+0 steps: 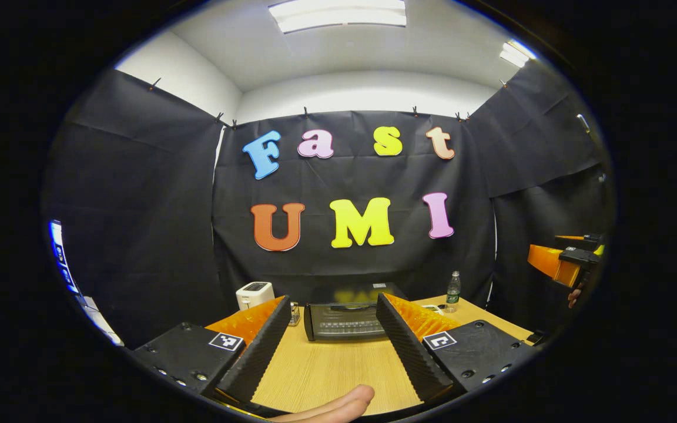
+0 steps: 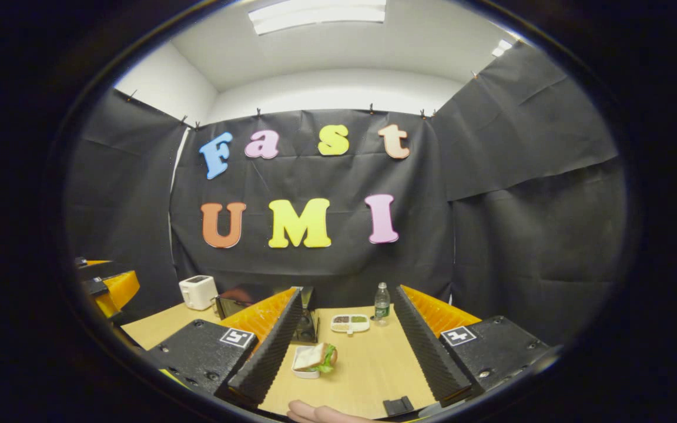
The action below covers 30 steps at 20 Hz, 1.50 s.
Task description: Open the electric oven with the left hand, put the food in, and close the electric oven.
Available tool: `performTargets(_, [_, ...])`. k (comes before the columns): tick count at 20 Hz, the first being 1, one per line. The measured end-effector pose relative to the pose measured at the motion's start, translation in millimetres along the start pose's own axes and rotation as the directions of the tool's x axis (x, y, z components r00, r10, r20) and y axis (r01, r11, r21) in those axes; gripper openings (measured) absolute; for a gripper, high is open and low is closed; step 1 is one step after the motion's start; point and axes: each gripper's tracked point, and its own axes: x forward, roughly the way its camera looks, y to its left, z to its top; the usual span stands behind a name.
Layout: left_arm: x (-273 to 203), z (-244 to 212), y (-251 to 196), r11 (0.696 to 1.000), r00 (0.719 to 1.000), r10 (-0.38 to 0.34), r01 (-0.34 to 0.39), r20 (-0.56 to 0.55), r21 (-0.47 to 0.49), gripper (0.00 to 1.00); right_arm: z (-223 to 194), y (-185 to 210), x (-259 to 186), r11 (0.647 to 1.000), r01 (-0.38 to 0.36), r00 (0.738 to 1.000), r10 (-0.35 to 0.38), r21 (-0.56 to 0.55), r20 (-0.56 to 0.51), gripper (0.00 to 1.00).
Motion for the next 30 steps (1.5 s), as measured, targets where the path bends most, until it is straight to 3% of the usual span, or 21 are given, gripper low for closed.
performTargets(7, [17,-16,-3,1.000,1.000,-0.006,0.006,-0.026,-0.020,0.95,-14,-5,5,1.000,0.009,1.000,-0.009,-0.004,-0.001,1.00])
performTargets(11, [50,-36,-9,1.000,0.997,-0.021,0.020,-0.072,-0.010,0.95,-23,-12,18,1.000,0.024,1.000,-0.024,0.000,0.013,1.00])
performTargets(20, [193,-89,-33,0.997,0.974,-0.071,0.072,-0.216,-0.002,0.95,-34,-29,65,1.000,0.022,0.999,-0.022,0.006,0.031,1.00])
performTargets(27, [299,-151,-48,0.991,0.924,-0.131,0.110,-0.360,-0.079,0.96,-47,-49,83,0.999,0.031,0.999,-0.031,0.008,0.019,1.00])
performTargets(30, [328,-176,-50,0.992,0.905,-0.128,0.120,-0.405,-0.045,0.95,-52,-58,88,0.999,0.042,0.999,-0.042,0.008,0.016,1.00])
